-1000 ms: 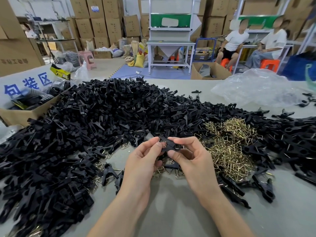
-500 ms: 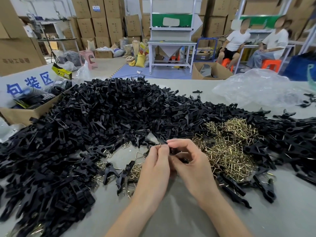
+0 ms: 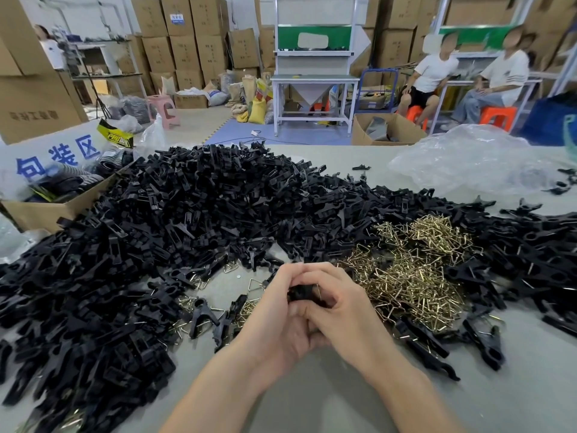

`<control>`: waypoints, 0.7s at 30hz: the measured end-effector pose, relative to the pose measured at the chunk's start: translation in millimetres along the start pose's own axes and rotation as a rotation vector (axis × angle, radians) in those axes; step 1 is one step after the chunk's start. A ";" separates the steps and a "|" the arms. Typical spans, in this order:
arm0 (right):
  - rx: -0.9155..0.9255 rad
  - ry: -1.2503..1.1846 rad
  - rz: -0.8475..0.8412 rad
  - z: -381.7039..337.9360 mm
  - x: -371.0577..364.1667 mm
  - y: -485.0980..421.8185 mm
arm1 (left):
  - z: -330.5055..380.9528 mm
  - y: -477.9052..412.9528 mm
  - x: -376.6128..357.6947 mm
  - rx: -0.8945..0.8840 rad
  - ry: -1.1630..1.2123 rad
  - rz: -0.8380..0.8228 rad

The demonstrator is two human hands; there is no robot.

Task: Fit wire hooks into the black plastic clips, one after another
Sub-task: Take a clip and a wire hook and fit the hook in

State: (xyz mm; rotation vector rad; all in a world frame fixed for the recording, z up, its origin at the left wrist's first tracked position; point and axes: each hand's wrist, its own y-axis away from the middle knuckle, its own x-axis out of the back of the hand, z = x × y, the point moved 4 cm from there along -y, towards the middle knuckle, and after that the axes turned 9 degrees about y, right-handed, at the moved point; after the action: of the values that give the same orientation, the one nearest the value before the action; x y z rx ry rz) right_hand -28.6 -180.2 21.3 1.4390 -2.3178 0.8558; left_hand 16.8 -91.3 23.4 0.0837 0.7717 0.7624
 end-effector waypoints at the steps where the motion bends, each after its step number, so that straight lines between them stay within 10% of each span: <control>1: 0.000 0.008 -0.022 0.1 -1.5 0.4 | 0.7 1.0 0.5 0.017 0.028 0.012; 21: 0.038 0.022 -0.083 7.8 -6.8 4.7 | -4.2 -3.6 7.5 -0.041 0.088 0.170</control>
State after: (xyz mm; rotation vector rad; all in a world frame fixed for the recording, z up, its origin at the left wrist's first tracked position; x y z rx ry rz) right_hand -29.0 -178.6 10.0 1.5218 -2.2209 0.8919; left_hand 19.7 -89.9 14.7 0.0794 0.8396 0.9481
